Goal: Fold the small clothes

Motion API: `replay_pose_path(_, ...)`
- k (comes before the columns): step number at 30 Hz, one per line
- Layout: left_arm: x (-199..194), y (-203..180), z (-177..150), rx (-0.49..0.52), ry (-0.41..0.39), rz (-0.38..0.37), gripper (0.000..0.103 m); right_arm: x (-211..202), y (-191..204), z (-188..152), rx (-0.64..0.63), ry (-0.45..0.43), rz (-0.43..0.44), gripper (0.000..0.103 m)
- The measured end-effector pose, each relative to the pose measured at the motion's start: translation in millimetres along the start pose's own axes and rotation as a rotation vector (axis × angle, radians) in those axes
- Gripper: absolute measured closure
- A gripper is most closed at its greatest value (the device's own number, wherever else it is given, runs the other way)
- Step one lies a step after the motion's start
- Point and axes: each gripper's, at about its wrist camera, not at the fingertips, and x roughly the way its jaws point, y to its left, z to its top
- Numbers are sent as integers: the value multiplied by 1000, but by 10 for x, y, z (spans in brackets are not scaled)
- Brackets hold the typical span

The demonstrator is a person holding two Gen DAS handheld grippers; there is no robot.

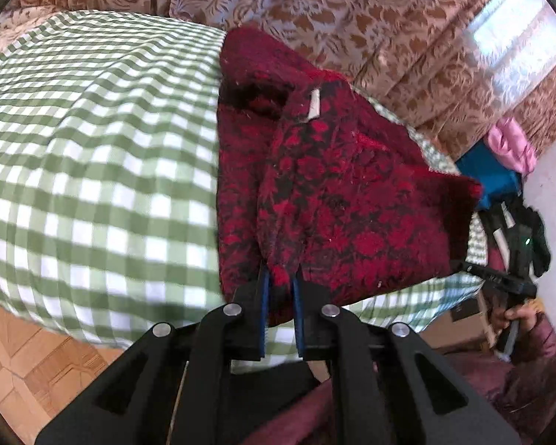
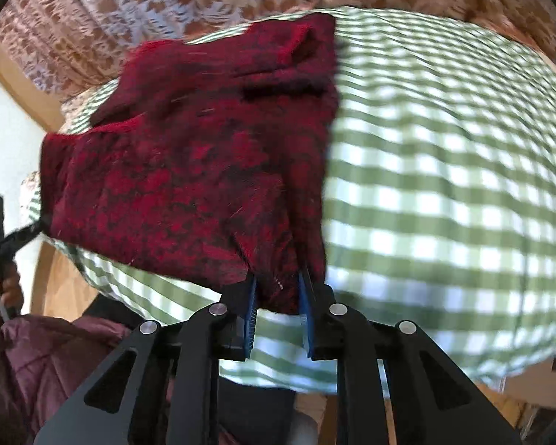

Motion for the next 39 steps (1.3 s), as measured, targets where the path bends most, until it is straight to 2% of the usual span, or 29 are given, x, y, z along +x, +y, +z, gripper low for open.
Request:
replay_pose_path(2, 7, -64, 27, 23, -9, 31, 88, 36, -24, 14, 35, -8, 7, 83)
replay_pose_path(4, -60, -23, 96, -4, -22, 8, 84, 42, 17, 57, 32, -18, 6, 73)
replay_pose_path(5, -118, -1, 117, -5, -42, 9, 76, 34, 29, 86, 36, -20, 9, 52)
replay_pose_path(6, -171, 1, 138, 1, -66, 28, 70, 6, 49, 119, 43, -34, -3, 25)
replay_pose_path(7, -223, 2, 171, 18, -86, 47, 60, -18, 72, 149, 40, -51, -13, 19)
replay_pose_path(8, -253, 4, 198, 26, -98, 51, 57, -51, 93, 191, 29, -70, -18, 19)
replay_pose_path(12, -287, 0, 360, 41, -135, 56, 53, -127, 298, 392, -35, -163, -53, 19)
replay_pose_path(17, -231, -227, 559, 154, -177, 68, 33, -99, 600, 711, -171, -271, -124, 20)
replay_pose_path(19, -160, -281, 639, 188, -174, 70, 28, -24, 671, 818, -211, -278, -149, 30)
replay_pose_path(21, -33, -289, 717, 198, -149, 63, 29, 49, 678, 862, -225, -260, -166, 46)
replay_pose_path(22, 14, -283, 734, 196, -132, 52, 34, 75, 695, 865, -231, -253, -179, 51)
replay_pose_path(23, 54, -285, 748, 194, -116, 30, 61, 85, 687, 868, -230, -240, -184, 64)
replay_pose_path(24, 72, -280, 743, 194, -98, 5, 78, 62, 651, 873, -208, -229, -169, 74)
replay_pose_path(25, 62, -296, 731, 204, -94, -6, 84, 2, 609, 864, -180, -229, -146, 75)
replay_pose_path(26, 22, -317, 702, 218, -109, -19, 87, -71, 569, 844, -161, -231, -112, 78)
replay_pose_path(30, -277, -270, 587, 215, -163, -88, 88, -317, 467, 734, -103, -255, -29, 79)
replay_pose_path(32, -264, -184, 609, 181, -167, -45, 88, -289, 401, 760, -62, -261, -38, 79)
replay_pose_path(35, -42, -49, 784, 88, -144, 10, 88, -111, 380, 910, -34, -267, -59, 79)
replay_pose_path(39, 201, -128, 1053, 77, -159, 63, 87, 234, 368, 1126, -5, -259, -145, 79)
